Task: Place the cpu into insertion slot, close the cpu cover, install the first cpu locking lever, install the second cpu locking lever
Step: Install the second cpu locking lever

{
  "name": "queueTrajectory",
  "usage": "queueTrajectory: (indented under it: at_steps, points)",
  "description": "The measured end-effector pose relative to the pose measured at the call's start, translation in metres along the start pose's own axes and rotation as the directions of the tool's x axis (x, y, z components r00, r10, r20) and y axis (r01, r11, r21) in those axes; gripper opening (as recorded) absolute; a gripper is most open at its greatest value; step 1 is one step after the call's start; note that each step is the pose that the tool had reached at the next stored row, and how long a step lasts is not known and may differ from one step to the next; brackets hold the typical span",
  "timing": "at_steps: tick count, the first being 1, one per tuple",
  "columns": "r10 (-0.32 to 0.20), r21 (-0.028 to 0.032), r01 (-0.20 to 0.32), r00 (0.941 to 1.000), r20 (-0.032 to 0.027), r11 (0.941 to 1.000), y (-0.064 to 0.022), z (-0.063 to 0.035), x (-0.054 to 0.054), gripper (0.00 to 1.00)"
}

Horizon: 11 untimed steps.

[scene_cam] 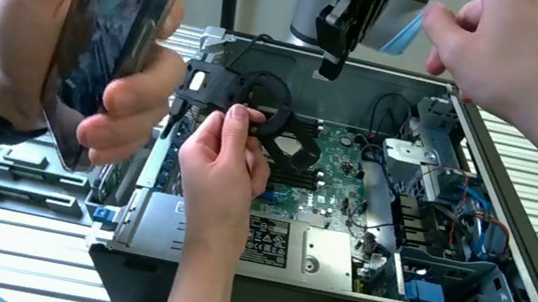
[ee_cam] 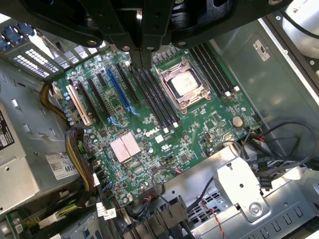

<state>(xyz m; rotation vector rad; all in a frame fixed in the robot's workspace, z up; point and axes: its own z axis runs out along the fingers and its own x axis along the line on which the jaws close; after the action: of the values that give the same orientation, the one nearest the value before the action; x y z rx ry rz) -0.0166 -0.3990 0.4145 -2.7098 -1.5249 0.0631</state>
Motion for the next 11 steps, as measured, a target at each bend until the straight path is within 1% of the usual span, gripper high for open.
queueTrajectory:
  at_steps: [11]
  points:
    - [0.006, 0.0001, -0.006, 1.0000, -0.0003, 1.0000, 0.0006, 0.0000, 0.0004, 0.11]
